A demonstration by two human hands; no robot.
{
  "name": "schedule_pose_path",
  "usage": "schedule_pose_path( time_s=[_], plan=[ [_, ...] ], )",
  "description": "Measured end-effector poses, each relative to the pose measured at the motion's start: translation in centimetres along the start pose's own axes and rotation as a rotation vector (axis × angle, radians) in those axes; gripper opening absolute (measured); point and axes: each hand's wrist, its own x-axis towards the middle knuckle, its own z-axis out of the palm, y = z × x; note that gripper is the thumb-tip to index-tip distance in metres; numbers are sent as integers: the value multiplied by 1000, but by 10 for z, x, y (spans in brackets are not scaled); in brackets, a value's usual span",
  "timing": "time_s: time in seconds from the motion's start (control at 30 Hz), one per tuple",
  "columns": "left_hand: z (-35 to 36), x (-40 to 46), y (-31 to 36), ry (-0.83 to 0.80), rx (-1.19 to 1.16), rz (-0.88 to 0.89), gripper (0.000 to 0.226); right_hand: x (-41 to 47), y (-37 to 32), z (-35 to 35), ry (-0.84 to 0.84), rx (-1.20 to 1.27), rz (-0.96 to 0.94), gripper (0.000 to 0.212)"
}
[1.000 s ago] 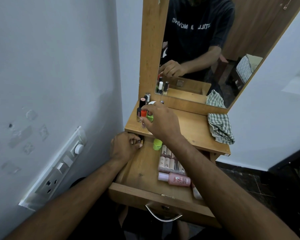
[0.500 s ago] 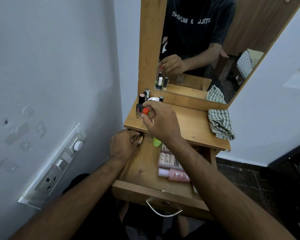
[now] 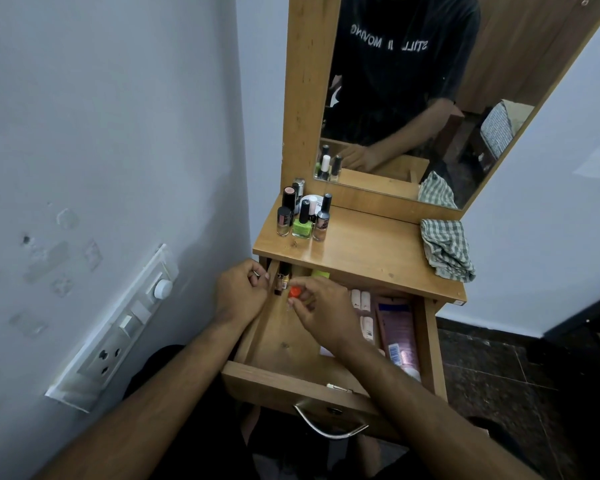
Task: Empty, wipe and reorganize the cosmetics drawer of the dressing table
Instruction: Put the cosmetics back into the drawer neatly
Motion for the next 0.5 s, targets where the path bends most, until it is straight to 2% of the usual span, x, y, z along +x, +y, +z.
schedule_pose_path(
  time_s=[0.5],
  plan=[
    [-1,-9,-2,41,35,118,25,18,-2,38,13,51,56,36]
  ],
)
